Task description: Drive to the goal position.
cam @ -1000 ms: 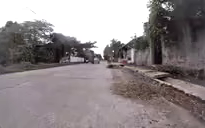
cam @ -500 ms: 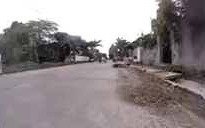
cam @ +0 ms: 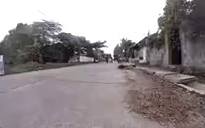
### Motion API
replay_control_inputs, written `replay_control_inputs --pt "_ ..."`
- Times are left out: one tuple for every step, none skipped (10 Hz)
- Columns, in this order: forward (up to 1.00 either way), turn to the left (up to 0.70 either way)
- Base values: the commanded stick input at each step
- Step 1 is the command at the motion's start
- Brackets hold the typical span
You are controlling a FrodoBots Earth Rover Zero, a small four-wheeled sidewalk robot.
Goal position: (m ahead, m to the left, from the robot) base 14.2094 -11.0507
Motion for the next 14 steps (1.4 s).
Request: replay_control_inputs --pt "0.70 -0.24" --pt "0.70 0.00" --pt "0.70 0.00" --pt "0.70 0.00" --pt "0.70 0.00" --pt "0.70 0.00" --pt "0.70 0.00" --pt "0.70 -0.16" --pt "0.70 -0.27" --pt "0.70 -0.06" --pt "0.70 0.00" --pt "0.70 0.00" --pt "0.70 0.00" --pt "0.70 0.00"
